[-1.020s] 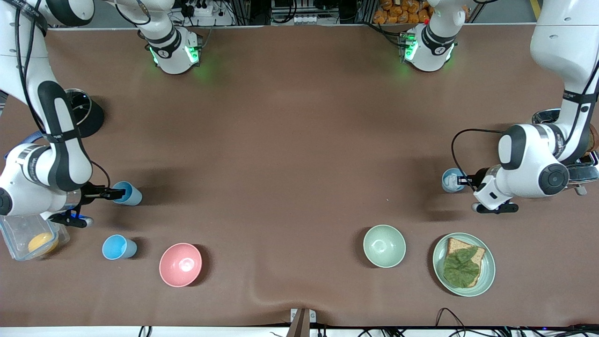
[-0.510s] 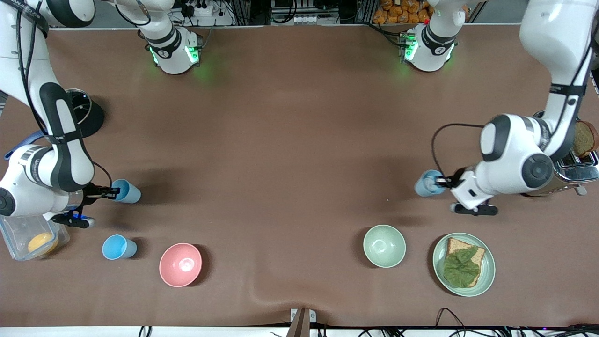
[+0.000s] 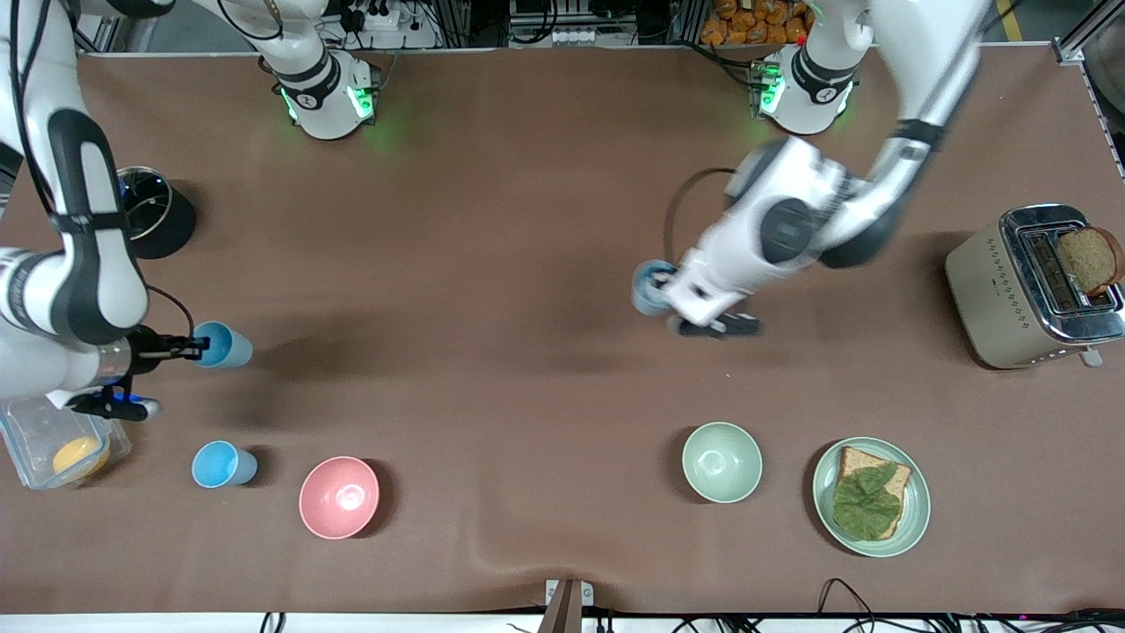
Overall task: Stack blue cups with both arms
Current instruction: 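Lift and carry both blue cups toward the table middle with both grippers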
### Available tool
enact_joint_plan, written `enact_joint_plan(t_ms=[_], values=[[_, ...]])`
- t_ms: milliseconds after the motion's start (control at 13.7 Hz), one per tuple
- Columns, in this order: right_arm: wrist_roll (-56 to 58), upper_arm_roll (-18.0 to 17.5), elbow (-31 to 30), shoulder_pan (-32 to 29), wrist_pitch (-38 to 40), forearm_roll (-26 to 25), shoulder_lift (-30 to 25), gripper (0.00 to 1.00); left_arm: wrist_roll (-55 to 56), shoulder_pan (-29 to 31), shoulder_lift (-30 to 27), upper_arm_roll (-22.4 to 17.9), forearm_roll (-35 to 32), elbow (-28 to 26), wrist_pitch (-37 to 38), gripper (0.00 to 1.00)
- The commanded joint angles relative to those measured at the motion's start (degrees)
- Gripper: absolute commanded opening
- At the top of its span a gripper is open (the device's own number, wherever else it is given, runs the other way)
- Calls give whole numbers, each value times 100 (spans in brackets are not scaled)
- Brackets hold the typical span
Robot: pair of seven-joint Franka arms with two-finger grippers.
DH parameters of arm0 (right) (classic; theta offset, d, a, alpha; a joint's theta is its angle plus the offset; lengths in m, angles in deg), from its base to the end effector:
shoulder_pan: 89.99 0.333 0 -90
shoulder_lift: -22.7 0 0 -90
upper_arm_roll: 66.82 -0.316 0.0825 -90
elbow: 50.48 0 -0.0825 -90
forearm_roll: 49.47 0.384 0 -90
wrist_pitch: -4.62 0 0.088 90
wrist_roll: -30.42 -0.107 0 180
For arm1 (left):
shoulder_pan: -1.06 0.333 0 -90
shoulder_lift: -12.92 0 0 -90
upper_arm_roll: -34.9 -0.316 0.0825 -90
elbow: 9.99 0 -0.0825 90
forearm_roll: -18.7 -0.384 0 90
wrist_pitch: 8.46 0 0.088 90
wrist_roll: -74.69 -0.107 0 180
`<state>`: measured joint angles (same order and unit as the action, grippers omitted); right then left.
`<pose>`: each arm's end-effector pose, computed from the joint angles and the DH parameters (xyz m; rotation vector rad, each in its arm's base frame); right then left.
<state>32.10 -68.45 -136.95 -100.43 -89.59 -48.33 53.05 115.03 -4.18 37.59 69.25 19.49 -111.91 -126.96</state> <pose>0.6431 -0.1002 0.3319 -3.0073 0.1971 0.5949 0.5098 -0.3817 0.3479 2.9750 0.0820 -0.3195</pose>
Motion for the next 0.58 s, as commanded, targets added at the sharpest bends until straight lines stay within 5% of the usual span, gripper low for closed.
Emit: enact_joint_plan(t_ms=[0,510], values=[[-80,-13,428,146,709,105,-161,0,798,-563,283,-51,-18,119,-417,0],[-1676,-30,887,1095,1696,641,-565,0,2090,-1452,1038,-60,-1026,136,-1034,0]])
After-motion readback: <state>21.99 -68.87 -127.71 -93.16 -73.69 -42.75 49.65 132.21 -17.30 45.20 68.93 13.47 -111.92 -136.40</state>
